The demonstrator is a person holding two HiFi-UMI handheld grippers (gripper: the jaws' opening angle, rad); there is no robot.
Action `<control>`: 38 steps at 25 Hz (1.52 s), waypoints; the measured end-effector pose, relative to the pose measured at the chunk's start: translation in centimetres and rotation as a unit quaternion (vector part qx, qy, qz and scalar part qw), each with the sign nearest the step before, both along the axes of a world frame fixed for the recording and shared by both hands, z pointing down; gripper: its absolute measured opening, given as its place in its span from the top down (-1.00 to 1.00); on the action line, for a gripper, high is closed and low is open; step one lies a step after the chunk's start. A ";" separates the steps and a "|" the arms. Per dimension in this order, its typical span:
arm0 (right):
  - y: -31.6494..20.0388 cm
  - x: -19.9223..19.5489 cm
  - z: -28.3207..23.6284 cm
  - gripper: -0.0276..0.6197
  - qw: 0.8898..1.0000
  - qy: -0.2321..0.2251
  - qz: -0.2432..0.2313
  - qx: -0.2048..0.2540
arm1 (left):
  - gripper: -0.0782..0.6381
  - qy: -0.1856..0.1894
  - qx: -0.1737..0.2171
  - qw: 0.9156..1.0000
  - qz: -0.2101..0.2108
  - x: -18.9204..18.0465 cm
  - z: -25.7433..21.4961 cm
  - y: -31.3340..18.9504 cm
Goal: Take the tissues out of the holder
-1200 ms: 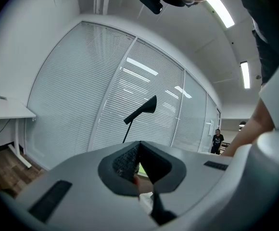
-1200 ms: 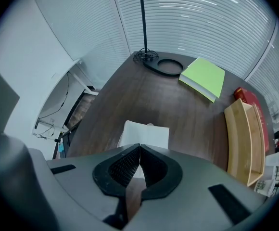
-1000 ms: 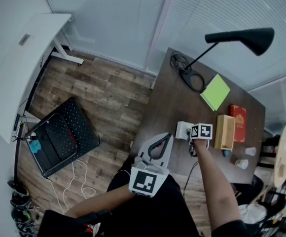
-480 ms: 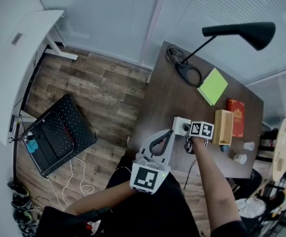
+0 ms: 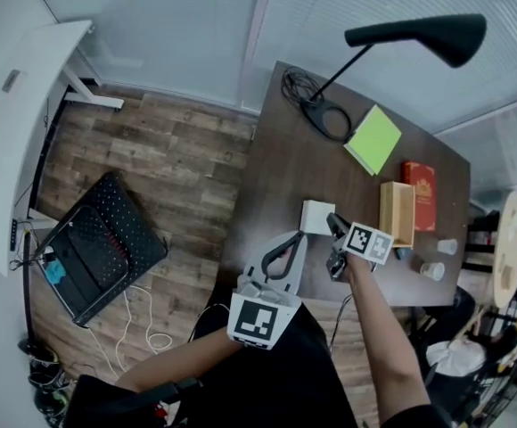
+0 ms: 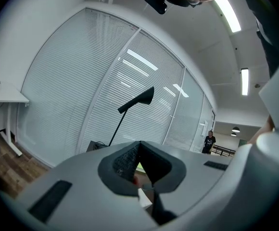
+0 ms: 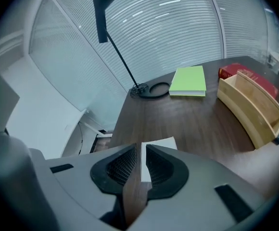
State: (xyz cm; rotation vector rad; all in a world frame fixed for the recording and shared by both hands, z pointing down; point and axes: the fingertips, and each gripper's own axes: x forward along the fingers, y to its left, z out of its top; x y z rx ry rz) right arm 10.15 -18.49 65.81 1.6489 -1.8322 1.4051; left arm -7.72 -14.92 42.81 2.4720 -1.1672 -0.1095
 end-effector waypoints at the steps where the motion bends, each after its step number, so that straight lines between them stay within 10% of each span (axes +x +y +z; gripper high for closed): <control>1: 0.3 0.0 -0.7 0.76 1.000 0.001 0.003 0.014 | 0.78 0.003 0.001 1.000 0.001 0.1 -0.1 0.2; 8: 2.5 -0.5 -6.1 0.71 0.991 0.031 -0.029 0.129 | 0.78 -0.006 0.012 1.000 0.021 2.1 0.1 1.2; 20: 9.8 1.0 -22.3 0.71 0.933 0.128 -0.035 0.334 | 0.78 -0.018 0.038 0.999 -0.004 7.4 -3.2 3.6; 38: 21.6 10.7 -28.7 0.71 0.892 0.091 -0.109 0.428 | 0.78 -0.067 0.093 0.992 -0.054 20.5 -6.9 17.6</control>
